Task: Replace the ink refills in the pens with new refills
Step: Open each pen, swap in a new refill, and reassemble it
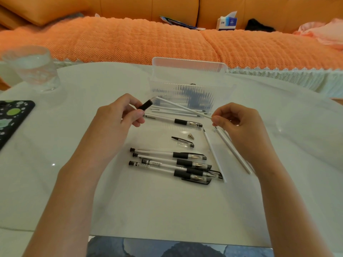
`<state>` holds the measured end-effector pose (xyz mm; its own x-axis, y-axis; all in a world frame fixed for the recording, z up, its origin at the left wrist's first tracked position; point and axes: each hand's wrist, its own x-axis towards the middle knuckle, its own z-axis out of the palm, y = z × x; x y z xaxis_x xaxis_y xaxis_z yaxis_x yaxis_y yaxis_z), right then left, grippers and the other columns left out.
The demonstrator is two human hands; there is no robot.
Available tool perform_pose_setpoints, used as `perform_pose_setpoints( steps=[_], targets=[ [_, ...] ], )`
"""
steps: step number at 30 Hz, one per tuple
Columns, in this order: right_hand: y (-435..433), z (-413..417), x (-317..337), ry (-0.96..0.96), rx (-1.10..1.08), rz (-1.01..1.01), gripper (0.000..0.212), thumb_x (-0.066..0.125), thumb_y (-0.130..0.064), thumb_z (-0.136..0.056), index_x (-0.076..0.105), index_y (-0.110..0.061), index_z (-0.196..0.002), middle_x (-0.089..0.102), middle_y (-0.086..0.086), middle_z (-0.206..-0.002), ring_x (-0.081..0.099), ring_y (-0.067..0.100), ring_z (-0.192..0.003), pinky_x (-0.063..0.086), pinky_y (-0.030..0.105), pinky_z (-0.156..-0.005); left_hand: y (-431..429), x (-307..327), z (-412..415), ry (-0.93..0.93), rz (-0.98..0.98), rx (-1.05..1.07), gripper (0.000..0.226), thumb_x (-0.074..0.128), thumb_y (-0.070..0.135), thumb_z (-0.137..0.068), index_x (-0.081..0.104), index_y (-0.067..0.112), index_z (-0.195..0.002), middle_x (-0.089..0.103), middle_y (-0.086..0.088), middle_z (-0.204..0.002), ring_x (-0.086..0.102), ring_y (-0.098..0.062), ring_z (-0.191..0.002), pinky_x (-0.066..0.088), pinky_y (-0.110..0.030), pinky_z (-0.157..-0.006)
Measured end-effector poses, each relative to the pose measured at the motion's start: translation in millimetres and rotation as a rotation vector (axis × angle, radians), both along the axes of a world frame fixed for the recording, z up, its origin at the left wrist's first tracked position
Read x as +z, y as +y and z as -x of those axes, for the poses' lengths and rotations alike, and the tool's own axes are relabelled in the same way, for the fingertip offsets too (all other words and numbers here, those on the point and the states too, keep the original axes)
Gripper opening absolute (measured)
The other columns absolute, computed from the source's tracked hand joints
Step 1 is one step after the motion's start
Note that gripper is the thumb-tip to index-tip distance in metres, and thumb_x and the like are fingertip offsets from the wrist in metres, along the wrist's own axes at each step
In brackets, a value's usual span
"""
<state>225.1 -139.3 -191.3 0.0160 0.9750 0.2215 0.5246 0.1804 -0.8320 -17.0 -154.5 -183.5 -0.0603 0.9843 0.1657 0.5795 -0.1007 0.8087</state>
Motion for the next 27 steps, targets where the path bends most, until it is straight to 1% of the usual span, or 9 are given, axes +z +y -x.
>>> perform_pose_setpoints(
  steps=[2, 4, 6, 8, 12, 14, 18, 22, 27],
  targets=[
    [0.2, -1.4, -0.3, -0.004, -0.001, 0.0, 0.009, 0.064, -0.009, -0.086, 0.066, -0.016, -0.081, 0.067, -0.001, -0.075, 0.061, 0.014, -0.074, 0.044, 0.011, -0.067, 0.6, -0.6, 0.9, 0.023, -0.001, -0.004, 0.011, 0.054, 0.019, -0.094, 0.058, 0.027, -0.088, 0.068, 0.01, -0.078, 0.061, 0.004, -0.075, 0.038, -0.002, -0.067],
    [0.1, -2.1, -0.6, -0.024, 0.001, -0.007, 0.01, 0.063, -0.008, -0.086, 0.066, -0.015, -0.08, 0.067, -0.002, -0.073, 0.058, 0.009, -0.069, 0.042, 0.009, -0.066, 0.8, -1.1, 2.3, 0.028, -0.002, -0.003, 0.01, 0.056, 0.019, -0.093, 0.06, 0.027, -0.089, 0.068, 0.011, -0.077, 0.061, 0.005, -0.075, 0.034, 0.001, -0.062],
    [-0.3, -2.6, -0.7, -0.051, 0.005, -0.01, 0.012, 0.063, -0.007, -0.086, 0.065, -0.016, -0.078, 0.065, -0.004, -0.071, 0.054, 0.002, -0.064, 0.041, 0.006, -0.064, 0.7, -1.2, 4.1, 0.028, -0.01, -0.003, 0.011, 0.059, 0.017, -0.091, 0.062, 0.027, -0.088, 0.068, 0.01, -0.076, 0.061, 0.003, -0.075, 0.034, 0.001, -0.062],
    [-1.0, -3.2, -0.6, -0.078, 0.007, -0.011, 0.014, 0.063, -0.006, -0.085, 0.064, -0.017, -0.078, 0.064, -0.004, -0.071, 0.052, -0.003, -0.063, 0.039, 0.004, -0.063, 0.5, -0.6, 6.4, 0.052, -0.026, 0.001, 0.01, 0.062, 0.017, -0.088, 0.065, 0.027, -0.088, 0.068, 0.01, -0.077, 0.06, 0.002, -0.077, 0.034, 0.0, -0.065],
    [-1.5, -5.3, -0.8, -0.141, 0.0, -0.012, 0.015, 0.063, -0.007, -0.086, 0.064, -0.019, -0.078, 0.064, -0.002, -0.077, 0.051, -0.005, -0.066, 0.036, 0.002, -0.065, -1.3, 1.5, 10.5, 0.084, -0.026, 0.021, 0.012, 0.068, 0.02, -0.083, 0.069, 0.03, -0.087, 0.066, 0.013, -0.082, 0.059, 0.002, -0.087, 0.036, -0.01, -0.074],
    [-1.8, -4.9, -0.7, -0.156, -0.002, -0.017, 0.015, 0.063, -0.008, -0.086, 0.064, -0.021, -0.078, 0.064, -0.003, -0.078, 0.049, -0.004, -0.067, 0.035, 0.003, -0.065, -2.1, 1.7, 11.5, 0.111, -0.015, 0.018, 0.012, 0.07, 0.02, -0.082, 0.07, 0.031, -0.086, 0.066, 0.013, -0.083, 0.059, 0.002, -0.089, 0.036, -0.01, -0.075],
    [-4.2, 5.0, 2.0, -0.165, 0.071, 0.001, 0.011, 0.065, -0.012, -0.085, 0.067, -0.021, -0.079, 0.063, -0.009, -0.076, 0.048, -0.007, -0.067, 0.034, 0.004, -0.063, -2.9, 1.1, 5.1, 0.138, 0.028, -0.044, 0.012, 0.072, 0.022, -0.079, 0.072, 0.032, -0.084, 0.068, 0.011, -0.081, 0.06, -0.002, -0.088, 0.04, -0.019, -0.081],
    [-8.8, 22.3, 2.6, -0.105, 0.179, 0.018, 0.008, 0.067, -0.014, -0.084, 0.069, -0.02, -0.08, 0.066, -0.009, -0.075, 0.053, -0.005, -0.069, 0.038, 0.005, -0.065, -4.0, -0.3, -11.3, 0.101, 0.076, -0.144, 0.012, 0.072, 0.026, -0.081, 0.07, 0.037, -0.087, 0.068, 0.013, -0.086, 0.061, 0.006, -0.088, 0.046, -0.024, -0.085],
    [-7.4, 34.4, 0.7, 0.066, 0.209, 0.025, 0.009, 0.071, -0.009, -0.081, 0.069, -0.018, -0.078, 0.067, -0.013, -0.067, 0.059, -0.002, -0.063, 0.043, 0.007, -0.062, -5.4, -0.9, -26.1, 0.143, 0.039, -0.211, 0.012, 0.068, 0.033, -0.082, 0.066, 0.04, -0.092, 0.064, 0.02, -0.086, 0.058, 0.002, -0.087, 0.045, -0.022, -0.077]
  ],
)
